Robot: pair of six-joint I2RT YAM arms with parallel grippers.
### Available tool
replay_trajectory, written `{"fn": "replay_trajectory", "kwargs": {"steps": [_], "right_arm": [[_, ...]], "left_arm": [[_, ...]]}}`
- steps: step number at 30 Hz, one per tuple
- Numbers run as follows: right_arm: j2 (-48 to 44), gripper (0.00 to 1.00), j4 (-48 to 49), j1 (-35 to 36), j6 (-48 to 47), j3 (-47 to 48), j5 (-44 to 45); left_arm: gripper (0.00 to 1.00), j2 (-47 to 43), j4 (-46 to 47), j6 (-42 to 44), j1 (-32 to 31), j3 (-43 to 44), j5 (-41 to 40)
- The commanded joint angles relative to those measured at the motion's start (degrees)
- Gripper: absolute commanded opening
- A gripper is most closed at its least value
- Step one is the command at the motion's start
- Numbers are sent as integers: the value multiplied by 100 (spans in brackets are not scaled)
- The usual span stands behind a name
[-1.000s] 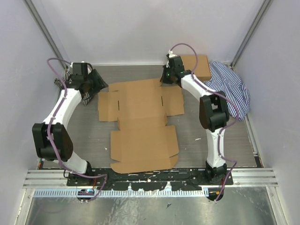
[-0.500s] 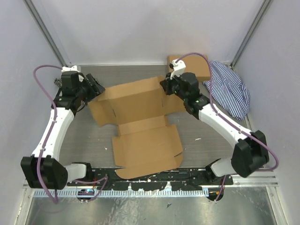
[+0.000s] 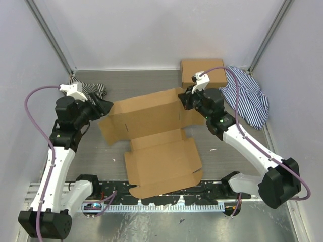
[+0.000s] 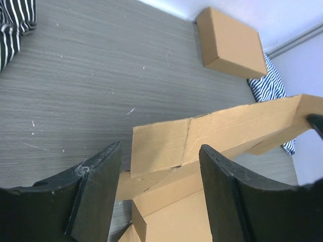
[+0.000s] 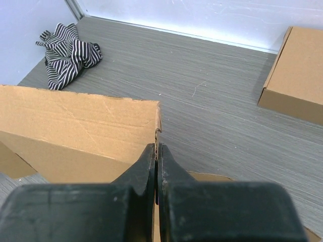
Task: Fold the paper box
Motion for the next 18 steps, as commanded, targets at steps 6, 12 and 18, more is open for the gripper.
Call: {"fn": "replay_trajectory", "kwargs": {"steps": [6, 12, 18], "right_arm": [[-393, 3, 169, 36, 104, 25, -151], [-411, 3, 100, 36, 113, 9, -192], [-326, 3, 29, 36, 133, 99, -203]], "left_arm": [[68, 472, 276, 349, 21, 50, 637], [63, 374, 556, 308, 21, -83, 829], [42, 257, 705, 174, 15, -207, 1169]]}}
